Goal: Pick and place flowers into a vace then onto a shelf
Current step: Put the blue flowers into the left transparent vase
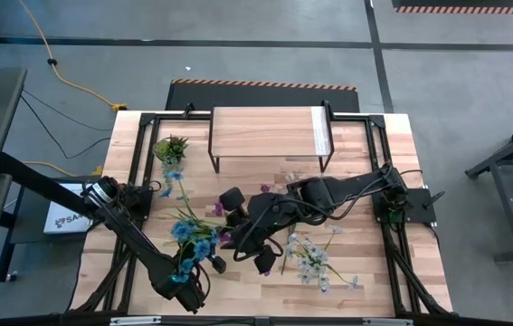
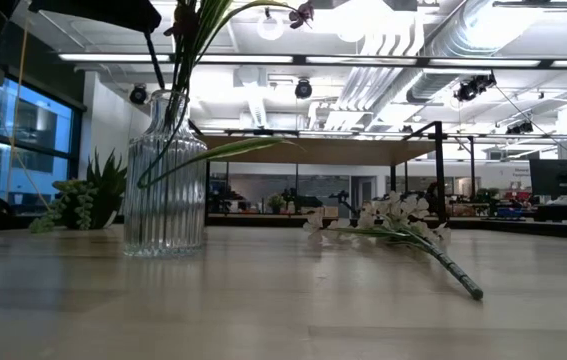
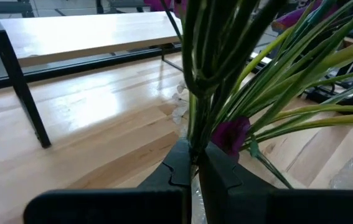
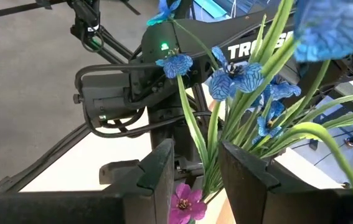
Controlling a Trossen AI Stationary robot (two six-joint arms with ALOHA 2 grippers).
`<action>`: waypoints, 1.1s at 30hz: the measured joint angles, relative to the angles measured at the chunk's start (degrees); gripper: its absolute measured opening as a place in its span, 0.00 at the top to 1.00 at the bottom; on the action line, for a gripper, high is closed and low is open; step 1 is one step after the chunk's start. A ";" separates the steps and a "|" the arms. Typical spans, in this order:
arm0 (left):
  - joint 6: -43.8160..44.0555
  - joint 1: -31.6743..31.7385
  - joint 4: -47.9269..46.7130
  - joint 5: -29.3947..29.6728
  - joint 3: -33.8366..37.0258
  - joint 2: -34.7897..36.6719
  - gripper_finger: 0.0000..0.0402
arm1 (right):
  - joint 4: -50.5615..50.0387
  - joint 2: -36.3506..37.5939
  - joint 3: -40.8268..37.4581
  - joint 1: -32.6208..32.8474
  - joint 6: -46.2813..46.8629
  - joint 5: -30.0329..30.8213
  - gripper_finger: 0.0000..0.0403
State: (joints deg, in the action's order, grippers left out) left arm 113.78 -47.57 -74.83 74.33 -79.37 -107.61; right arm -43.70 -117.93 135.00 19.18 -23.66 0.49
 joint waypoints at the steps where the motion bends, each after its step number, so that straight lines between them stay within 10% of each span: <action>1: 0.00 0.00 -0.02 -0.06 0.00 0.00 0.89 | -0.01 -0.02 0.00 0.00 0.00 -0.02 0.71; 33: -12.77 2.60 7.80 -7.85 0.04 0.00 0.89 | -0.20 -0.02 0.00 0.00 0.04 -0.31 0.71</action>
State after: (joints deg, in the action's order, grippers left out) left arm 101.00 -44.97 -67.03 66.48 -79.33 -107.61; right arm -43.90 -117.95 135.00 19.18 -23.62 0.19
